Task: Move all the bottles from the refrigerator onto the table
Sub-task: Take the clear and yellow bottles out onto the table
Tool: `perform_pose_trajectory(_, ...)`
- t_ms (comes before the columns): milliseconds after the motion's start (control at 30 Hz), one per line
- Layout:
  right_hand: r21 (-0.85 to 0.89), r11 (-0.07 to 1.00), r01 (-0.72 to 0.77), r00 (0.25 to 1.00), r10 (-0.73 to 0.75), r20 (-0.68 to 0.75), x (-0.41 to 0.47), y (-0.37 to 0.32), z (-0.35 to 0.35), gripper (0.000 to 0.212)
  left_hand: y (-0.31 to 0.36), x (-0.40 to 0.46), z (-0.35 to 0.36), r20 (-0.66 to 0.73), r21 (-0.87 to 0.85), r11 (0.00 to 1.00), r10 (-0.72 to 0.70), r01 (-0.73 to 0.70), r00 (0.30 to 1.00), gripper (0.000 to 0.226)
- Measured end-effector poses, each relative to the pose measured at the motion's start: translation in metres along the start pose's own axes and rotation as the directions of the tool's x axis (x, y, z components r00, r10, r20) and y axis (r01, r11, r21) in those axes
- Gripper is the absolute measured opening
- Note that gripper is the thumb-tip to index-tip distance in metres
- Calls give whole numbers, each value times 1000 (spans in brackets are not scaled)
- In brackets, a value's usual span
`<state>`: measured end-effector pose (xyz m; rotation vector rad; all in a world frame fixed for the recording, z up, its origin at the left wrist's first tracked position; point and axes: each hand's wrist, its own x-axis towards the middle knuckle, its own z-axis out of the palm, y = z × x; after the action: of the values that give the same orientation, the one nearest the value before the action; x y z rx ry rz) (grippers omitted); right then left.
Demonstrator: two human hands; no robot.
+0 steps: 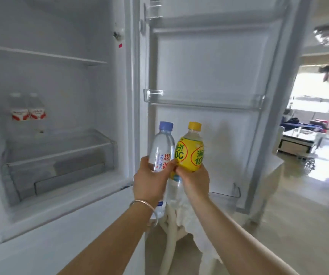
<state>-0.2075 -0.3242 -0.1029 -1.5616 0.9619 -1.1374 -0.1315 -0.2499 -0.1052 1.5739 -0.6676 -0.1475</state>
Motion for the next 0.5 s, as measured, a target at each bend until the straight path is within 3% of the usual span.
perform_pose_trajectory(267,-76,996,-56,985,43,-166,-8,31,-229,44,62,-139,164,160,-83,996,-3,16,987,38)
perform_pose_trajectory(433,-115,988,-100,961,66,-269,5,50,-322,48,81,-184,246,264,-139,990,4,34,964,63)
perform_pose_trajectory(500,-130,985,-112,952,69,-299,17,61,-346,47,82,-189,275,293,-159,986,-5,53,956,54)
